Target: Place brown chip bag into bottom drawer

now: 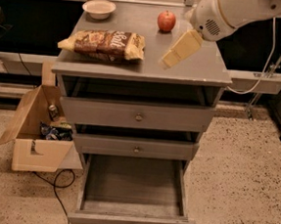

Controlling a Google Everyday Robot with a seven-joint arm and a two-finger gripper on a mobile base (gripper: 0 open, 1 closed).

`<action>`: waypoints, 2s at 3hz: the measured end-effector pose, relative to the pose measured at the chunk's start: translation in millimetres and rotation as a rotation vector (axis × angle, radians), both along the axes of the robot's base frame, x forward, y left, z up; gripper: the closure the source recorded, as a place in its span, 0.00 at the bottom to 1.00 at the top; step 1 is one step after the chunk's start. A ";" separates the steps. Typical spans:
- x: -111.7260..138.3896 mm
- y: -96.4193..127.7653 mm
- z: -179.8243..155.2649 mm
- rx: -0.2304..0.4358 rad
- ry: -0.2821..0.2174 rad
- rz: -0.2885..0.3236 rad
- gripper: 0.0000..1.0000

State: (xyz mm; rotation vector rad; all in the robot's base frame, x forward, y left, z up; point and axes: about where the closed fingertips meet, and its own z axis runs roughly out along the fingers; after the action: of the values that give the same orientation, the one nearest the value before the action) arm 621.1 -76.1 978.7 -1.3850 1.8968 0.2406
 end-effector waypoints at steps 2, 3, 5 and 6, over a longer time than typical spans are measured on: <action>44.3 84.7 -18.8 -0.064 -0.091 0.155 0.00; 61.7 128.2 -35.9 -0.110 -0.113 0.216 0.00; 109.0 179.5 -79.9 -0.218 -0.071 0.192 0.00; 148.6 184.7 -105.2 -0.252 -0.014 0.125 0.00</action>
Offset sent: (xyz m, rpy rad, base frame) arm 0.0681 0.1222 -0.0190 -0.1183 -0.1571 0.2240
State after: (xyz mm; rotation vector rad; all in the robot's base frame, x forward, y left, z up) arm 769.8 108.6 873.6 -1.6709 1.8798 0.0530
